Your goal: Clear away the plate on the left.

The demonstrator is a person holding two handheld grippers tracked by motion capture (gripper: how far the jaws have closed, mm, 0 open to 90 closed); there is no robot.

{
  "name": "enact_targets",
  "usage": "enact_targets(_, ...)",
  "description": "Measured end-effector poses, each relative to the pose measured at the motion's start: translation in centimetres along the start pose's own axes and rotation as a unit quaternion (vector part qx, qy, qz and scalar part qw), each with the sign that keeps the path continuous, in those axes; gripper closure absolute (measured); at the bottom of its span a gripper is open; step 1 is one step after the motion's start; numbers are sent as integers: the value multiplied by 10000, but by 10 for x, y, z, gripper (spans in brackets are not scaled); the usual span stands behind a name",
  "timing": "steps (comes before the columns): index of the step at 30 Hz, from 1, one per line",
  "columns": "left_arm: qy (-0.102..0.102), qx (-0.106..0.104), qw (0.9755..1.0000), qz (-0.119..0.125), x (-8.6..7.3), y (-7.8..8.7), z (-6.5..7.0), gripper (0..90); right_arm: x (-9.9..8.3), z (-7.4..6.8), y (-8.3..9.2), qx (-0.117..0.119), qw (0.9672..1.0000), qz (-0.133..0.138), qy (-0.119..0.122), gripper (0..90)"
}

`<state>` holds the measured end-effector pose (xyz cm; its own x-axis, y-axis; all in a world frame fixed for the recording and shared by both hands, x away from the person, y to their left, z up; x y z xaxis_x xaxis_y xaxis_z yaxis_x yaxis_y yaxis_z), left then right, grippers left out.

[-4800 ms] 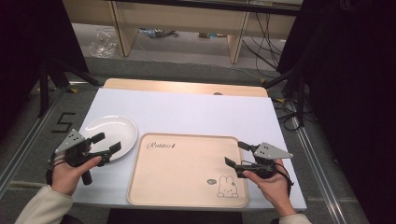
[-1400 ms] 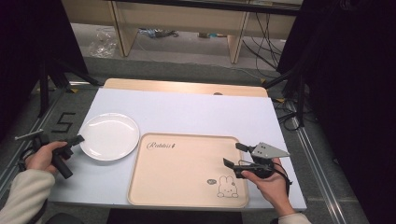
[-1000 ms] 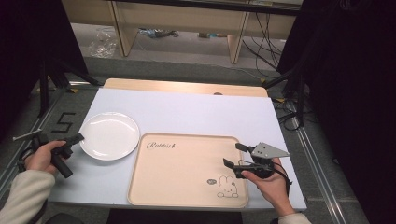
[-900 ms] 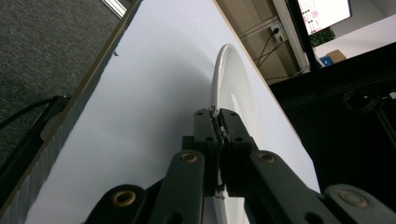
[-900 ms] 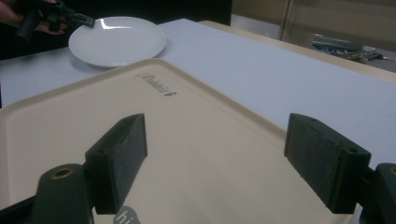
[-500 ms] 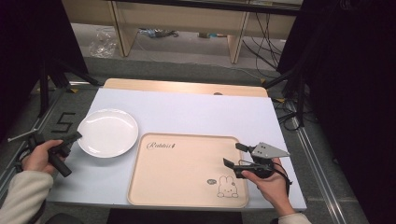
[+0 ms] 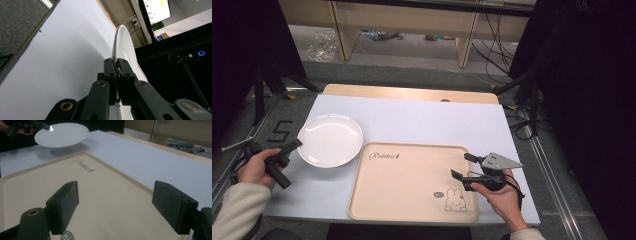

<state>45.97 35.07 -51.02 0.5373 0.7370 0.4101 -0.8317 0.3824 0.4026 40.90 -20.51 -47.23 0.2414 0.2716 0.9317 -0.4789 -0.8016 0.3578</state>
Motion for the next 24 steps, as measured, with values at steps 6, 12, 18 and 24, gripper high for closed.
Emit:
enact_targets(6,-53,-159,9998,-52,-5,-1,11,864,0,0,0,3,10000,17,13,223)
enact_targets(12,-28,-239,9997,-94,-8,-1,15,865,0,-1,0,13,10000,12,-1,223)
enact_targets(18,-20,-302,9995,-118,-10,-1,19,864,0,0,0,-1,10000,9,22,223)
enact_targets(24,-24,-328,9994,-146,-12,-1,22,864,0,0,0,10,10000,15,17,223)
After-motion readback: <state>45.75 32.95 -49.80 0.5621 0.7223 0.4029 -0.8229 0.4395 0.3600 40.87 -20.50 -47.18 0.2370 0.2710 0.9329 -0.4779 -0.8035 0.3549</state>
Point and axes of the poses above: each handheld gripper's, and its own axes: y roughly backward along the jaws, x roughly out of its top, z roughly to its right, the point moved 8 cm from there along -y, roughly forward along the jaws, and after that the axes turned 8 degrees about x, right-handed, at the moved point
